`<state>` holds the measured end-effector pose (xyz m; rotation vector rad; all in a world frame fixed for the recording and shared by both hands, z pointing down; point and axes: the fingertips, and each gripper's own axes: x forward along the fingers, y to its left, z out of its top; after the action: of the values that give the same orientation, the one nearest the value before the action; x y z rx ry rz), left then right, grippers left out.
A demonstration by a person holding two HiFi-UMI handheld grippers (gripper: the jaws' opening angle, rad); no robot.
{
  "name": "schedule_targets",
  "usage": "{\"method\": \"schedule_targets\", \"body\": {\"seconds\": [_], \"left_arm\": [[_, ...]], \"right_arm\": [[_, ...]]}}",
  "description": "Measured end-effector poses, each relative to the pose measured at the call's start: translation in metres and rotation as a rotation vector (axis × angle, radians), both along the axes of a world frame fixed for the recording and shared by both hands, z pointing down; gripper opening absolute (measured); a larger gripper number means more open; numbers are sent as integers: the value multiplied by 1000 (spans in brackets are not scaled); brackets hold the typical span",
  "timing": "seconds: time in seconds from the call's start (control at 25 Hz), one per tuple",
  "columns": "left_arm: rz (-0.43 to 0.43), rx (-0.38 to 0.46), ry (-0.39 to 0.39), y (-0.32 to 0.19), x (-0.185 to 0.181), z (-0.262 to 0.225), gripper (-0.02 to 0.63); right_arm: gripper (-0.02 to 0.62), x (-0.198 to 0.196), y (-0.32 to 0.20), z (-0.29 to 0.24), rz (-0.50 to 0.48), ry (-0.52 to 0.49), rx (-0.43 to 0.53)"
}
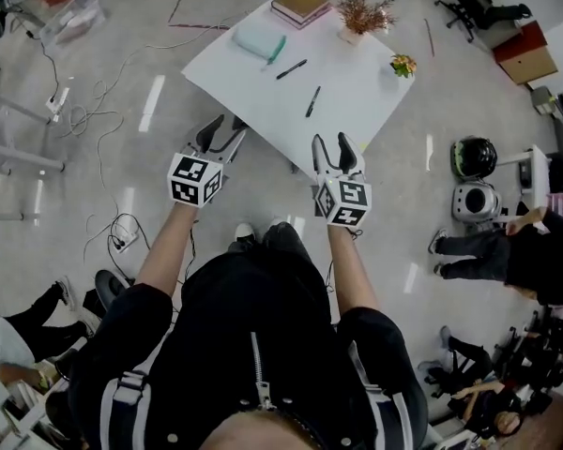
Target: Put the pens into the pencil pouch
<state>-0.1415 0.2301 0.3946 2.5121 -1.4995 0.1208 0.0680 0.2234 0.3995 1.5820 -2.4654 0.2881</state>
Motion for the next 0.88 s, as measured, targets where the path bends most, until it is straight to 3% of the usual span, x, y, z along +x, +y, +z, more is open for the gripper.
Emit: {"method": "schedule_targets", "body": {"seconds": [0.4,0.88], "left_arm": [[49,-25,-22,-66,4,16,249],[82,-65,-50,-200,9,16,247]], "right_arm": [[215,-3,-61,22,41,-38,-25],[216,8,-188,37,87,-74,-77]]}}
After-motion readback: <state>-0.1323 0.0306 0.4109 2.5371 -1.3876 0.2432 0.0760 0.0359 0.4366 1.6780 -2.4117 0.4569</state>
